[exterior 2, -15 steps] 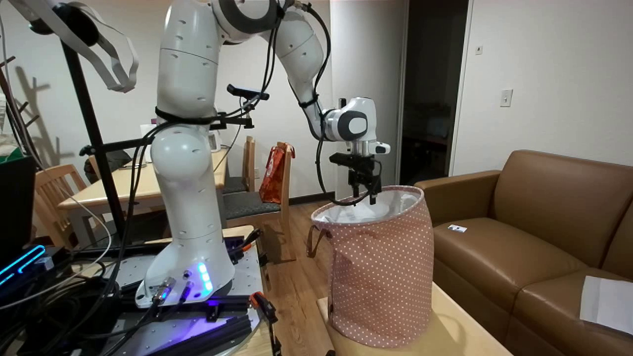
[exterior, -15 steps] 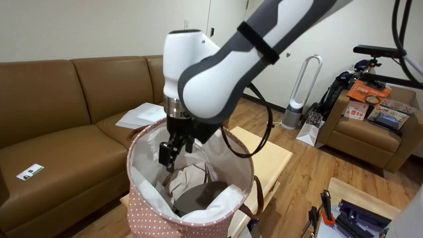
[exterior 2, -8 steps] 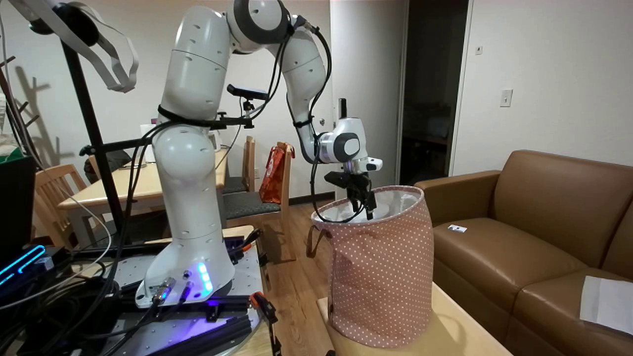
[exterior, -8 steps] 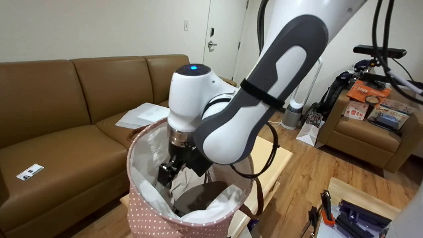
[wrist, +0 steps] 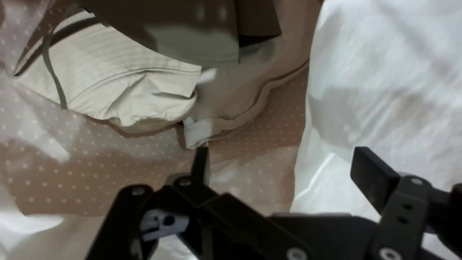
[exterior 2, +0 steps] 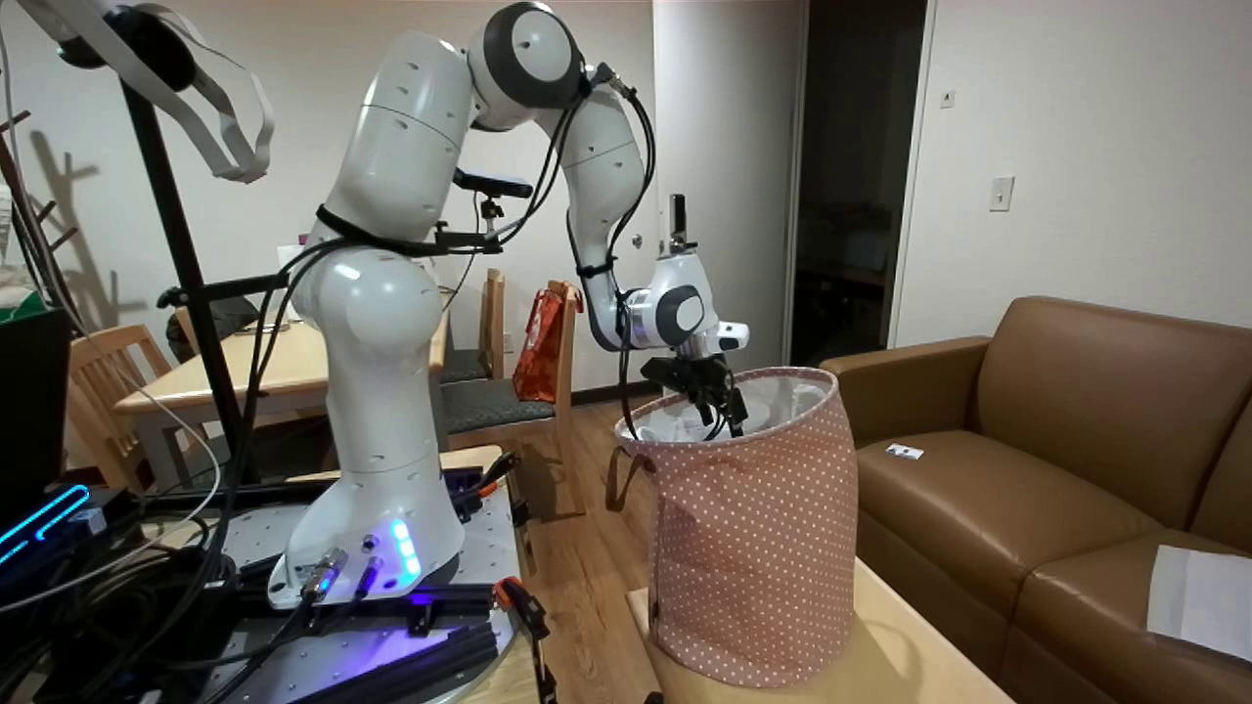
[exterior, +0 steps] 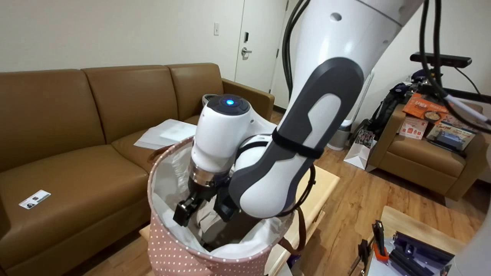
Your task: Remove the green hat from the basket and put it on the table
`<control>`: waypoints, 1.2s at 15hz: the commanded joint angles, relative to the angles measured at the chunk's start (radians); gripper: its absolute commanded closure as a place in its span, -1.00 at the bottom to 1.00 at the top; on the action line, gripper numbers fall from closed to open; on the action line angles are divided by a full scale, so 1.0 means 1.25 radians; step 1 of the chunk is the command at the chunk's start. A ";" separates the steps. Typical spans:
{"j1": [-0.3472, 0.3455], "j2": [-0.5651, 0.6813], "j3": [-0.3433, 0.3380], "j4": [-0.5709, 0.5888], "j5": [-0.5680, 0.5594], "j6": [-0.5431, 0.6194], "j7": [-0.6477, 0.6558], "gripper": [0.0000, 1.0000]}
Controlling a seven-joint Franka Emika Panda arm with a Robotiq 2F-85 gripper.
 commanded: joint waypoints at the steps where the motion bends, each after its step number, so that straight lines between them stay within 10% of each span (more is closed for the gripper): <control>1: 0.053 0.028 -0.067 0.002 -0.031 -0.067 0.009 -1.00; 5: 0.110 0.075 -0.143 0.015 -0.025 -0.080 -0.010 -1.00; 12: 0.089 0.186 -0.084 0.053 0.017 0.000 -0.086 -1.00; 18: 0.193 0.297 -0.183 0.123 0.029 0.041 -0.108 -1.00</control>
